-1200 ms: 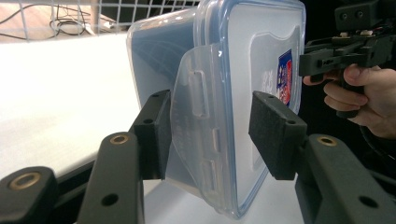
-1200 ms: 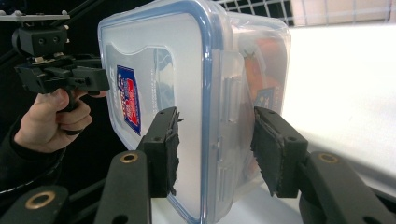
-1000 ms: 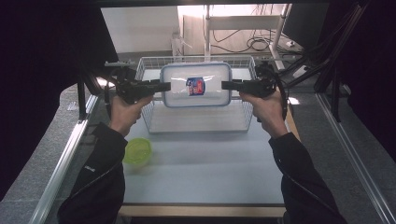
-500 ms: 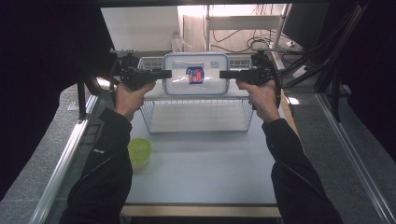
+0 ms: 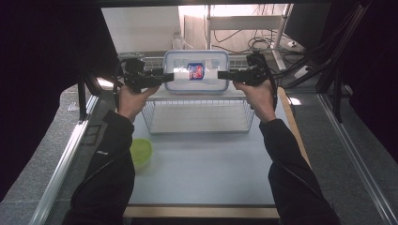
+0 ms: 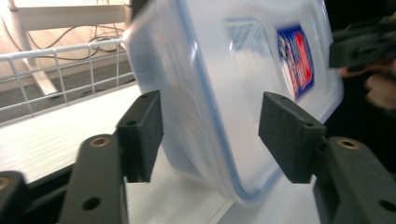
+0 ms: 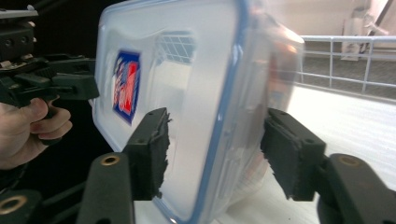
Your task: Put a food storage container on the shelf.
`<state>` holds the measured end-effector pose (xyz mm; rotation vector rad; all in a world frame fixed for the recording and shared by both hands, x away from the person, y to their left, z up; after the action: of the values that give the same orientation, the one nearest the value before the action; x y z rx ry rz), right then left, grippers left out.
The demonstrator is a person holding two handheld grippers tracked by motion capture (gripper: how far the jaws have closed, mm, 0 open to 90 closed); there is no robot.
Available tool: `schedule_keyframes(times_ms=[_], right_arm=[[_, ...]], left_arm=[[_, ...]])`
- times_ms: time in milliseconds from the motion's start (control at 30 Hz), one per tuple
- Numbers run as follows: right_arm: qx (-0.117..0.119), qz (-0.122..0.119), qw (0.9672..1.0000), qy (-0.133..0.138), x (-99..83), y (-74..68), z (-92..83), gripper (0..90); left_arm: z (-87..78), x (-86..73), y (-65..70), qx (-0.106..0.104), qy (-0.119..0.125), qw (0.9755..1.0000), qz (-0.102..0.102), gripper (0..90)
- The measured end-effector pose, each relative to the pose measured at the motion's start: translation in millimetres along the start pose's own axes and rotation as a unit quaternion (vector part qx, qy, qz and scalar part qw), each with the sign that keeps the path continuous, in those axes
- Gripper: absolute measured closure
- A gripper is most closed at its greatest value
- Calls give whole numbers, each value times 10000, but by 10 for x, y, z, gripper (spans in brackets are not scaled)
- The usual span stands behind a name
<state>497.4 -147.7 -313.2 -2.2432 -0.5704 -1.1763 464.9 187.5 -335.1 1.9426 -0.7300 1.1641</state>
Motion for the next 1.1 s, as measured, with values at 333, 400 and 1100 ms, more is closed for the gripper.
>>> schedule_keyframes(times_ms=[333,400,1100], right_arm=[[-255,42,9997,54,25,31,58,324],[-364,-50,9992,132,32,15,65,296],[-744,-760,9937,354,-246,-20,-203,623]], left_arm=[[68,-33,-16,-35,-5,10000,-68,427],[76,-36,-11,-15,15,10000,-49,425],[-116,-261,240,326,-11,9985,437,658]])
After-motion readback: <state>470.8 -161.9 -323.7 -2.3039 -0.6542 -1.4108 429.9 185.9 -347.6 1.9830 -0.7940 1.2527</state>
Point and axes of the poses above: each handheld gripper's, and its own axes: z roughly forward along the jaws, x roughly out of its top, y roughly to its right, the point moved 2 cm from there along z, roughly forward along the jaws, and after that the axes turned 11 degrees about -x, right-handed, at the moved point
